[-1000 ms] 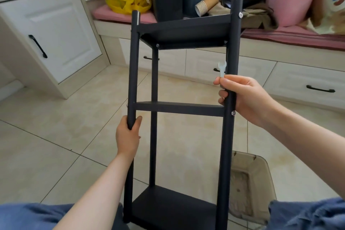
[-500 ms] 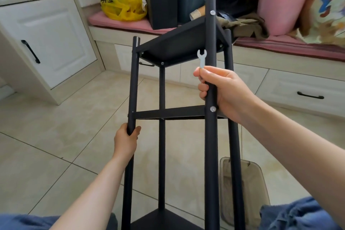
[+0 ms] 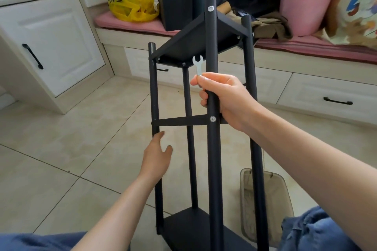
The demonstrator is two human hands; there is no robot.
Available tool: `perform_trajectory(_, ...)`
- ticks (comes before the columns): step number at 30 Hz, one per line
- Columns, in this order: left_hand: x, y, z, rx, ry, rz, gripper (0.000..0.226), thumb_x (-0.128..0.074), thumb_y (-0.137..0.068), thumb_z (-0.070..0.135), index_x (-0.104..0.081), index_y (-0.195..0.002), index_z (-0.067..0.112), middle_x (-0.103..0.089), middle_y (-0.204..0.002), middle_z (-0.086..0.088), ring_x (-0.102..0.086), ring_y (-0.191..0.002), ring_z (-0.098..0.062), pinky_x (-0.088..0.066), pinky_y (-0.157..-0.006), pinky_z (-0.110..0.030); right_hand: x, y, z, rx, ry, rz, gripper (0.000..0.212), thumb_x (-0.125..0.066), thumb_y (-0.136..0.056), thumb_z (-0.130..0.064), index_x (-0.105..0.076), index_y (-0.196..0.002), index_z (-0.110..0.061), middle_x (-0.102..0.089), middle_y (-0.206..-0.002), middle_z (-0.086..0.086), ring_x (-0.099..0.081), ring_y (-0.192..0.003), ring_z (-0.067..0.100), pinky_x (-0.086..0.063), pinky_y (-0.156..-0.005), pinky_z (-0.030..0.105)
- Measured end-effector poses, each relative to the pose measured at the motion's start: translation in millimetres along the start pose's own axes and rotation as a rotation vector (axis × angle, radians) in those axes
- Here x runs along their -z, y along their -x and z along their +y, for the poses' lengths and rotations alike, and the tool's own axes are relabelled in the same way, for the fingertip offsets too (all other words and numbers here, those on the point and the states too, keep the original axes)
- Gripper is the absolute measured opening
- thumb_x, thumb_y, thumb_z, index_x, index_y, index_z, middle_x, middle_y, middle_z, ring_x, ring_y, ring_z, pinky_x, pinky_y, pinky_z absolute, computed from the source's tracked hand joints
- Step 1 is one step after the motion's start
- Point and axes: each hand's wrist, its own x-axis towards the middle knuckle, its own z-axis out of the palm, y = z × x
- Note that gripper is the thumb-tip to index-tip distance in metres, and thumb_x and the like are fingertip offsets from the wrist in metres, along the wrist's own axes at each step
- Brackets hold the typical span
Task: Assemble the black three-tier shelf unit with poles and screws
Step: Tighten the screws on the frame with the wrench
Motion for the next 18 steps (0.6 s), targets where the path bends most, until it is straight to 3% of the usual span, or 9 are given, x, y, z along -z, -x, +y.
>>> perform_trajectory(4,-9.0,18.6,44.9,-0.034,0.283,-0.174,0.023,-0.047,-0.106,0.039,-0.057,-0.125,0.033,-0.064,-0.131,0.01,-0.058,-0.123,-0.009,-0.044,-0.106,-0.03,-4.5,-3.8,2.9,0.029,0.046,0.039,0.018,-0.061,-0.098,-0.026,-0.077,-0.093,-0.019,-0.05,-0.068,0.003,-0.048,-0.065,0.013,-0.049,-0.073,0.027)
perform_trajectory(6,-11.0,31.9,63.6,-0.008,0.47,-0.253,0.027,-0.041,-0.107,0.045,-0.063,-0.114,0.031,-0.072,-0.113,0.009,-0.068,-0.108,-0.008,-0.053,-0.093,-0.027,-4.0,-6.3,2.9,0.035,0.057,0.053,0.018,-0.061,-0.098,-0.027,-0.077,-0.091,-0.021,-0.05,-0.069,0.003,-0.049,-0.064,0.012,-0.049,-0.072,0.024)
perform_trajectory(10,-19.4,63.1,82.4,0.063,0.625,-0.313,0.046,-0.031,-0.107,0.051,-0.066,-0.112,0.022,-0.077,-0.094,-0.002,-0.076,-0.085,-0.017,-0.061,-0.073,-0.029,-3.2,-11.0,4.9,0.071,0.067,0.089,0.019,-0.061,-0.098,-0.026,-0.077,-0.089,-0.025,-0.05,-0.073,0.007,-0.048,-0.066,0.015,-0.048,-0.072,0.022)
perform_trajectory(15,-33.8,83.6,81.6,-0.098,0.556,-0.167,0.025,-0.046,-0.104,0.042,-0.059,-0.104,0.021,-0.056,-0.072,0.001,-0.055,-0.056,-0.007,-0.047,-0.056,-0.016,-5.8,-15.5,6.9,0.126,0.096,0.112,0.02,-0.061,-0.098,-0.028,-0.078,-0.087,-0.029,-0.05,-0.076,0.01,-0.046,-0.072,0.021,-0.048,-0.074,0.027)
perform_trajectory(18,-34.2,84.3,80.2,-0.138,0.584,-0.116,0.021,-0.05,-0.103,0.041,-0.057,-0.103,0.021,-0.046,-0.063,0.002,-0.042,-0.05,-0.008,-0.04,-0.047,-0.018,-8.7,-19.2,8.6,0.145,0.101,0.114,0.021,-0.061,-0.097,-0.029,-0.078,-0.086,-0.03,-0.053,-0.067,-0.001,-0.045,-0.071,0.02,-0.047,-0.073,0.03)
